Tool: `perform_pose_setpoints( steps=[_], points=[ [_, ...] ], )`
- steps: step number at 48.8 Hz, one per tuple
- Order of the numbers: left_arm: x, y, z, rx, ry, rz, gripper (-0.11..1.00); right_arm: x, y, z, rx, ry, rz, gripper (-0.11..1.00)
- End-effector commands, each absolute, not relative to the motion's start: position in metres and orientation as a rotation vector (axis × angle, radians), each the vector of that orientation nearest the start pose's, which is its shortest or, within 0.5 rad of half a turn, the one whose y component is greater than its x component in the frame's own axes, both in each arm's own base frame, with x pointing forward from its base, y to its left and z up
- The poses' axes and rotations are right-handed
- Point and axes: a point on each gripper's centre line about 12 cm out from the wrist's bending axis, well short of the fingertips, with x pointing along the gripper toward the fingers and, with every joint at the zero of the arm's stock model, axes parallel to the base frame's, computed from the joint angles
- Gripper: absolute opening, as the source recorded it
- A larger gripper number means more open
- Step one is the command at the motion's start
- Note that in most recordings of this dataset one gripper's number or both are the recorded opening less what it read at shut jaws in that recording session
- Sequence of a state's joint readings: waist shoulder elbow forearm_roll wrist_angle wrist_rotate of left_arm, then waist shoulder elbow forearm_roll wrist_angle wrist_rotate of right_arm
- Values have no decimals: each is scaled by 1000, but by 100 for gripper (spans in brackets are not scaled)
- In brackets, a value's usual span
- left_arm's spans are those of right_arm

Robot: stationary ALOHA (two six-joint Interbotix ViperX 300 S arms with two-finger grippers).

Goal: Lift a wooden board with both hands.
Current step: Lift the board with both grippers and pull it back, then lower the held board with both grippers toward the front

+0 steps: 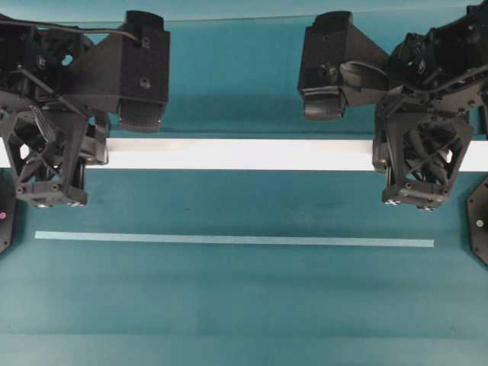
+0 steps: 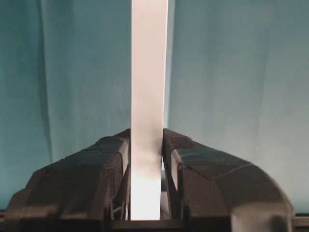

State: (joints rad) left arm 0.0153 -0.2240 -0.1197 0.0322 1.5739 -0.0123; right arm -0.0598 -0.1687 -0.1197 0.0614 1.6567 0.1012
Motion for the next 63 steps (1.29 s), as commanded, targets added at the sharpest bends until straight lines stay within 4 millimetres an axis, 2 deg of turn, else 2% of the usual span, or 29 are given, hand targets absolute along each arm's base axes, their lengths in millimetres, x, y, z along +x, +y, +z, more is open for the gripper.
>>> perform_pose_setpoints(
  steps=[1, 15, 25, 43, 53, 63],
  points=[
    [315, 8, 437, 3, 1163, 45, 17, 325, -15, 411, 187, 1316, -79, 21],
    [316, 8, 438, -1, 1161, 48, 17, 325, -15, 408, 185, 1323, -80, 21],
    [320, 6, 427, -7, 1185, 49, 17, 324, -14, 379, 171, 1407, -73, 21],
    [332, -2, 364, -13, 1241, 43, 17, 321, -11, 337, 152, 1412, -72, 21],
    [330, -2, 333, -14, 1296, 47, 17, 322, -10, 299, 143, 1427, -65, 21],
    [329, 0, 305, -16, 1312, 50, 17, 319, -10, 272, 136, 1437, -60, 21]
  ],
)
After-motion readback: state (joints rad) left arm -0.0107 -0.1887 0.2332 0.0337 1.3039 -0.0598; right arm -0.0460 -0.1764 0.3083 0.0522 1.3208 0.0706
